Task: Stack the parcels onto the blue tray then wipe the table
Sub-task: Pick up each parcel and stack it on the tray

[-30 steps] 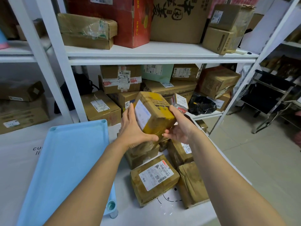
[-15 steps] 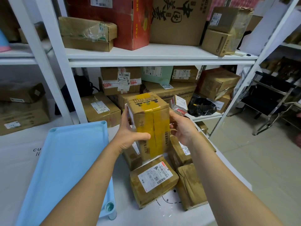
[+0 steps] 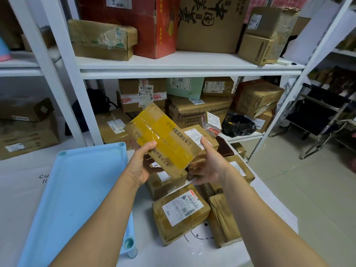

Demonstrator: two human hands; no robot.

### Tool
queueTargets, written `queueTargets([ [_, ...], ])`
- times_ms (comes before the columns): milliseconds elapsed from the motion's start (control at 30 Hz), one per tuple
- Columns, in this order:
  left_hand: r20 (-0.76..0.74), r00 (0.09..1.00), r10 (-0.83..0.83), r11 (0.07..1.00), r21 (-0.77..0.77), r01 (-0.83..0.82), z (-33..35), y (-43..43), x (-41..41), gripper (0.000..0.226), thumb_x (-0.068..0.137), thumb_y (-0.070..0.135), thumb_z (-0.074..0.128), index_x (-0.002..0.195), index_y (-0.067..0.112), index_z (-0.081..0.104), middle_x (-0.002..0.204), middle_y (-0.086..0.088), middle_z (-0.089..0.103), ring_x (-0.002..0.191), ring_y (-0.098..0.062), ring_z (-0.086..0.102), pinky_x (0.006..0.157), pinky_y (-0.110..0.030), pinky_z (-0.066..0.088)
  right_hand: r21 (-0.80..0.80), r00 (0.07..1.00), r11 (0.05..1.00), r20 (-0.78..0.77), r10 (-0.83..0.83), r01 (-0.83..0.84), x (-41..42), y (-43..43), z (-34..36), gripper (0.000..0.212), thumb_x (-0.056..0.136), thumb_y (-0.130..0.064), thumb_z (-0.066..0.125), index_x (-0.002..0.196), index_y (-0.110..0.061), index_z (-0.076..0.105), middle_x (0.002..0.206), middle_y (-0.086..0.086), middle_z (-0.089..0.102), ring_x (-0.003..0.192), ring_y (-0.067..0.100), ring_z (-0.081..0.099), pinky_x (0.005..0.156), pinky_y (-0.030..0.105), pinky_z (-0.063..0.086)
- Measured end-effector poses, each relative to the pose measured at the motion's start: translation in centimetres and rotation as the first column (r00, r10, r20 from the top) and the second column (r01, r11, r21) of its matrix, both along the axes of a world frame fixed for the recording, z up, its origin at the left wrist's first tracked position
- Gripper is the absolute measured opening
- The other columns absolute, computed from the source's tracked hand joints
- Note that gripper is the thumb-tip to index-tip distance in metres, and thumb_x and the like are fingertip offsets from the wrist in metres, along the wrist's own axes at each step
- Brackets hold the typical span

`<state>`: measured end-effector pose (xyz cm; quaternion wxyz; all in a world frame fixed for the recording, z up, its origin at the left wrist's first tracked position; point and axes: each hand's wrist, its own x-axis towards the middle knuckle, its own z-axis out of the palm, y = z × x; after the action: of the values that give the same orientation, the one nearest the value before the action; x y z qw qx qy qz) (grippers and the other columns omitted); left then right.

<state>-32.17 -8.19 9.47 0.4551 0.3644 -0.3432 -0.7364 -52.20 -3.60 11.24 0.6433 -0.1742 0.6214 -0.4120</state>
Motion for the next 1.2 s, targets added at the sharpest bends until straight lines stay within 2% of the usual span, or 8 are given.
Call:
queueTargets([
  [133,-0.075,0.997,0.012,0.999,0.040,-0.009,-0.4,-0.2,0.0,0.077,0.048,0.037,0.078,0.119,0.017,0.055,0.105,-0.012,0.063,0.102,-0.031,0.059,0.069,-0.049,0.055,0.003,0.965,0.989,0.218,0.145,-0.149,0.6,0.4,-0.4,0.093,0.069,-0.086,0.041,0.131,-0.018,0.033,0.126,0.027,0.057,0.104,0.044,0.064,0.086,0.059,0.048],
  [267,-0.168,0.985,-0.043,0.997,0.053,0.053,-1.0,-0.2,0.3,0.112,0.030,0.032,0.092,0.132,0.012,0.048,0.118,-0.016,0.061,0.111,-0.034,0.057,0.073,-0.051,0.055,-0.059,0.946,0.994,0.308,0.103,-0.090,1.0,0.3,-0.8,0.084,0.062,-0.066,0.066,0.128,-0.019,0.043,0.123,0.023,0.057,0.103,0.044,0.063,0.081,0.052,0.053],
  [367,-0.182,0.983,-0.008,0.999,0.046,0.016,-1.4,-0.2,0.7,0.097,0.044,0.019,0.087,0.132,0.019,0.047,0.121,-0.012,0.059,0.114,-0.033,0.054,0.081,-0.062,0.050,-0.112,0.939,0.991,0.343,-0.030,0.072,1.1,0.2,-1.1,0.066,0.057,-0.047,0.078,0.112,-0.019,0.055,0.119,0.017,0.054,0.106,0.033,0.053,0.082,0.041,0.049],
  [500,-0.096,0.954,0.284,0.946,0.192,-0.262,-1.4,-0.5,1.6,0.046,0.085,0.024,0.053,0.132,0.024,0.048,0.110,-0.003,0.058,0.115,-0.024,0.051,0.101,-0.064,0.030,-0.176,0.973,0.972,0.194,-0.122,0.157,0.2,0.2,-1.8,0.035,0.078,-0.026,0.070,0.108,-0.016,0.057,0.097,0.013,0.061,0.094,0.027,0.053,0.104,0.049,0.042],
  [667,0.259,0.900,0.351,0.927,0.036,-0.372,-0.7,-0.5,1.6,0.038,0.097,0.042,0.039,0.124,0.024,0.059,0.139,0.003,0.048,0.131,-0.020,0.040,0.108,-0.047,0.029,-0.229,0.984,0.957,0.024,-0.179,0.179,-0.2,-0.2,-3.1,0.085,0.075,-0.009,0.072,0.146,-0.021,0.027,0.123,0.013,0.058,0.101,0.025,0.058,0.092,0.038,0.043],
  [867,0.489,0.803,0.339,0.941,-0.181,-0.287,-1.0,-1.3,1.3,0.036,0.097,0.033,0.042,0.129,0.024,0.057,0.127,0.005,0.057,0.117,-0.015,0.050,0.099,-0.030,0.039,-0.285,0.995,0.955,-0.042,-0.091,0.075,0.4,-0.1,-2.9,0.092,0.074,0.012,0.066,0.149,-0.020,0.022,0.140,0.009,0.046,0.100,0.019,0.054,0.065,0.029,0.043],
  [1033,0.564,0.771,0.297,0.955,-0.201,-0.220,-1.0,-1.3,2.0,0.043,0.096,0.013,0.049,0.138,0.022,0.047,0.132,0.000,0.053,0.123,-0.023,0.047,0.103,-0.040,0.040,-0.345,0.981,0.933,-0.192,0.037,-0.103,0.0,-0.4,-3.4,0.091,0.067,0.012,0.074,0.140,-0.023,0.033,0.126,0.005,0.053,0.111,0.026,0.053,0.089,0.040,0.047],
  [1200,0.401,0.873,0.279,0.960,-0.106,-0.258,-0.7,-0.7,2.9,0.024,0.097,0.016,0.041,0.117,0.020,0.054,0.114,-0.003,0.058,0.110,-0.019,0.049,0.088,-0.037,0.038,-0.354,0.961,0.901,-0.206,0.187,-0.252,0.2,-0.6,-2.8,0.095,0.060,-0.021,0.077,0.140,-0.039,0.030,0.122,-0.007,0.053,0.110,0.015,0.050,0.098,0.042,0.034],
])
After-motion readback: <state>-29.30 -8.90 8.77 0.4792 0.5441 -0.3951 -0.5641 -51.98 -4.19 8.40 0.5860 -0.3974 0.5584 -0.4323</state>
